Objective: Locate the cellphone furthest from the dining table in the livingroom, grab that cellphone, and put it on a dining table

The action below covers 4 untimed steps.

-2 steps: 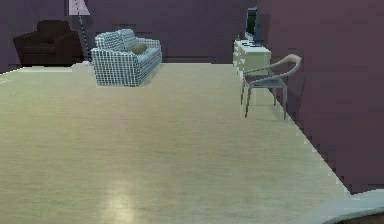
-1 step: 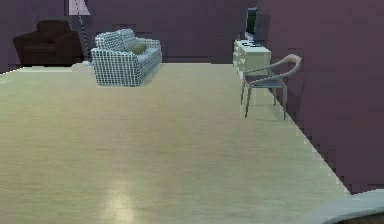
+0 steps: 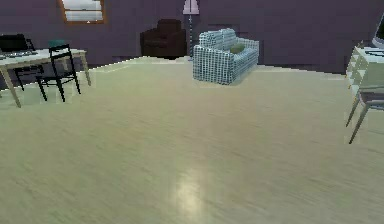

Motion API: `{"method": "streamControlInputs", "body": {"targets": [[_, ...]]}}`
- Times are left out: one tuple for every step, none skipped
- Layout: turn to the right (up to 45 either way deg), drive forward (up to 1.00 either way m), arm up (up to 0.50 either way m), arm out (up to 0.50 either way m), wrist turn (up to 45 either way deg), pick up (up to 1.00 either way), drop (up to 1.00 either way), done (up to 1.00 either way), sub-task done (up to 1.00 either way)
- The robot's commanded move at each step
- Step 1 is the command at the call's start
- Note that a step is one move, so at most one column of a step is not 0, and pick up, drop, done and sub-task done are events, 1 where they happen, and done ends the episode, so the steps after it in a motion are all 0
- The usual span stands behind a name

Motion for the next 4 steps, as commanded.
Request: {"method": "streamControlInputs", "body": {"targets": [[0.0, 0.50, 0.00, 0.00, 0.0, 0.00, 0.00, 0.00, 0.00], [15.0, 0.00, 0.00, 0.00, 0.0, 0.00, 0.00, 0.00, 0.00], [0.0, 0.15, 0.00, 0.00, 0.0, 0.00, 0.00, 0.00, 0.00], [-45.0, 0.00, 0.00, 0.00, 0.0, 0.00, 0.00, 0.00, 0.00]]}}
